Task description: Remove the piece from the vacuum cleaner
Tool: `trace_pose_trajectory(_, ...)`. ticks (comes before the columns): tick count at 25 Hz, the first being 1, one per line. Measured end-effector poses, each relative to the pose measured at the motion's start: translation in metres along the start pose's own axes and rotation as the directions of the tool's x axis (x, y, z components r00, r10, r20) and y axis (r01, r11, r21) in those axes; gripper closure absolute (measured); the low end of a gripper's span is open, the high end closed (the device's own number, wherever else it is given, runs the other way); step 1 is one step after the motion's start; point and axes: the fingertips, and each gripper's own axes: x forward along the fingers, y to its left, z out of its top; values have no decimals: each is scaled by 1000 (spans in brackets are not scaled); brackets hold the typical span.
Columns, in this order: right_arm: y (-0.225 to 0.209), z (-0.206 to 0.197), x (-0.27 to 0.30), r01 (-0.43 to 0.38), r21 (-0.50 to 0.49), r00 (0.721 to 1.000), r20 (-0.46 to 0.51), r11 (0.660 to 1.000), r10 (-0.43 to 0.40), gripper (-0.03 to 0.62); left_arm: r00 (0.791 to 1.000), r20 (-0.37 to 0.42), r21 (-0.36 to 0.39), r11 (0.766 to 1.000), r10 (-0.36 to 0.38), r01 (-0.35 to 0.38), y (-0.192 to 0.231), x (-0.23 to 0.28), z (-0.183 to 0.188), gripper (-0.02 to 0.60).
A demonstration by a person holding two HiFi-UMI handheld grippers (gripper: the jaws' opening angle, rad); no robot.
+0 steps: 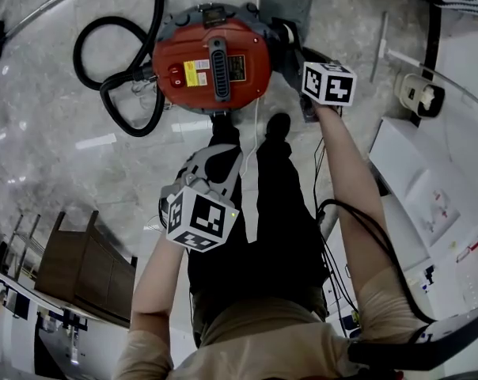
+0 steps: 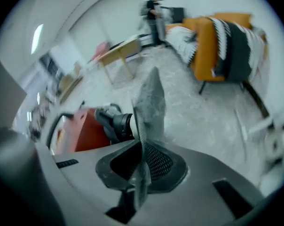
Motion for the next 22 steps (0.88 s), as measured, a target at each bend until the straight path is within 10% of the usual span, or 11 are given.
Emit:
trace_pose_trajectory(4,0,-3,1,-146,511,989,73,847,126,557,1000,0,-21,999,31,-31,8,-2,-3,580)
trace_pose_trajectory(13,2,-5,3,-215,687,967,50,694,250,553,1000,0,-25,999,27,-27,2,2,-6,580)
trace_pose_trajectory(18,2,-7,1,-286,818,932,116,499,343,539,1000,-3,-19,1000,19,-19,-2,5,-6,580)
trace_pose_trajectory(20,1,-7,2,-291,812,933,124,506,337,539,1000,-3,-18,1000,20,-20,-2,5,-5,580)
trace_pose_trajectory(22,-1,-6,3,-267,735,948,85,623,306,539,1000,-2,-18,1000,23,-23,-3,6,-4,580)
